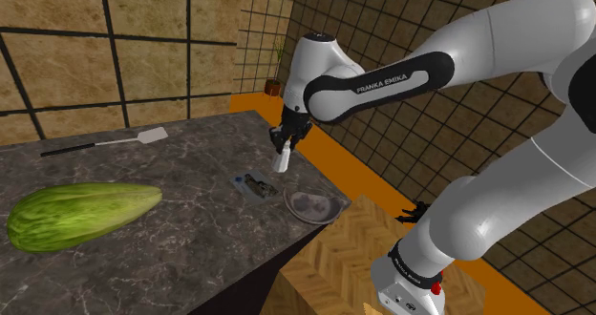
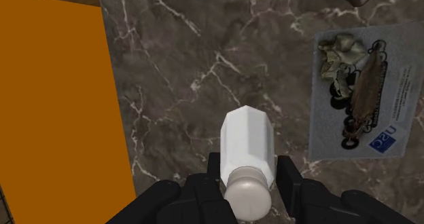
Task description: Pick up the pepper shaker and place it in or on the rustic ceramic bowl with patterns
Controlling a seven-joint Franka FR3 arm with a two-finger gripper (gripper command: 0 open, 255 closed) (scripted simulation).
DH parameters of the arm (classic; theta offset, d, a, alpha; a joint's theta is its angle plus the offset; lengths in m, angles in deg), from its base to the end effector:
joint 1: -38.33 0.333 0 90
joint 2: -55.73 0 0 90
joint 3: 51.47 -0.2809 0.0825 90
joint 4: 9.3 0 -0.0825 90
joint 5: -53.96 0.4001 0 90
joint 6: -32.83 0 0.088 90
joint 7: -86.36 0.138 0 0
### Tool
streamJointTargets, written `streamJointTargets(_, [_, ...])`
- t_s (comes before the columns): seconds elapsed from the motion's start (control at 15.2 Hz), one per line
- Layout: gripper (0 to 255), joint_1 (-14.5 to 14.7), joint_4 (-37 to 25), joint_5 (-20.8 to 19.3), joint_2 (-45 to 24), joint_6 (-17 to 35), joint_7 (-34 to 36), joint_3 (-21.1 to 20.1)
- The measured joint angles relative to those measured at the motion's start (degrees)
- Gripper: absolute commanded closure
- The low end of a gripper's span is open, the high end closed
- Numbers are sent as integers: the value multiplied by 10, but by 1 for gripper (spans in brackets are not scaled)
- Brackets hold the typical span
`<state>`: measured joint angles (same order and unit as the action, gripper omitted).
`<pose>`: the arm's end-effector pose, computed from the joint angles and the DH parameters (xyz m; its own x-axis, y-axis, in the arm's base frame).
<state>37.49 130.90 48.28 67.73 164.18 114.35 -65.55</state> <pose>0.4722 0.1025 0.3068 0.9767 -0.1909 0.0978 -0.1999 -0.9754 0.0926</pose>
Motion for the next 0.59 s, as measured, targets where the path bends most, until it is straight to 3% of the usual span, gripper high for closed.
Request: streamJointTargets(0.59, [255, 3, -41, 13, 33, -73, -17, 5])
